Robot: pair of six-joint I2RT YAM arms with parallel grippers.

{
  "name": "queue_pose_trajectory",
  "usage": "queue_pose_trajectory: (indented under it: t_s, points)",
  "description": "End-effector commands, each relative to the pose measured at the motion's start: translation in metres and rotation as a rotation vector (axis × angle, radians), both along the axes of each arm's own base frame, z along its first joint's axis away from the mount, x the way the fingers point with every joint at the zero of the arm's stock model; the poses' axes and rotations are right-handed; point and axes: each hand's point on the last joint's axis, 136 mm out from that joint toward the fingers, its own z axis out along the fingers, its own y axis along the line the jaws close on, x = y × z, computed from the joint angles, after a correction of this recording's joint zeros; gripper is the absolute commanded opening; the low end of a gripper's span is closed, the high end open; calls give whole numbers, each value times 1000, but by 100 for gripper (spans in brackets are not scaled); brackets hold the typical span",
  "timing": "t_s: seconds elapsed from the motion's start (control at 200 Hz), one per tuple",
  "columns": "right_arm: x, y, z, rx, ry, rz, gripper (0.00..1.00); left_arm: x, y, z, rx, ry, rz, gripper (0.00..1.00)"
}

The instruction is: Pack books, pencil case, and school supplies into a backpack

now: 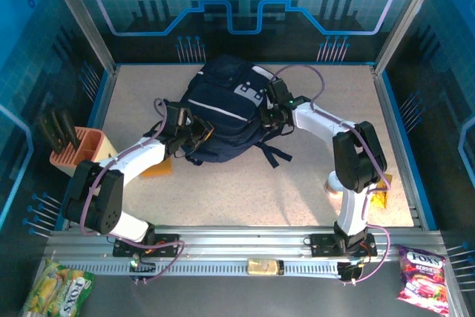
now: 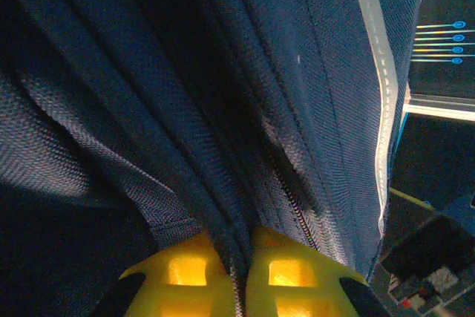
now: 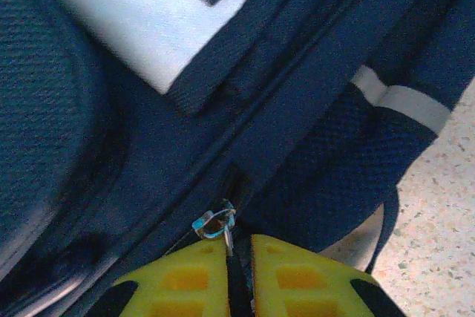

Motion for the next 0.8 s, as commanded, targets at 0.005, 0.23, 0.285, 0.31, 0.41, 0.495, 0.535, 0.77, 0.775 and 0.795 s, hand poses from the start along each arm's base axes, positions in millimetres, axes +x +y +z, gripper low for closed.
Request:
queue_pose_trajectory:
  t_s: [0.005,0.23,0.285,0.31,0.41,0.495,0.535,0.77,0.775,0.795]
  points:
    - [20,-62,-10,-95,27,-212,13,-5,3,1,28,5,-54,0]
    - [19,-60,-1,-18,46,-196,31,-6,-5,1,11,10,-92,0]
    - [14,-55,10,23,17,-167,40,-7,-6,1,6,13,-99,0]
    - [11,-50,15,48,1,-147,44,-7,-8,1,2,15,-104,0]
    - [-5,-25,39,202,-59,-34,56,-6,-13,0,-17,16,-123,2]
    - [-20,4,51,349,-74,74,60,-5,-15,-1,-24,16,-128,4]
    - [-25,17,54,399,-73,116,62,-4,-16,-2,-23,15,-130,4]
    - [-26,62,56,467,-57,210,71,-4,-17,-3,-22,18,-128,5]
    - [-26,63,56,467,-57,211,71,-4,-17,-3,-22,17,-127,5]
    - [-23,64,55,465,-57,208,71,-4,-17,-2,-22,17,-128,5]
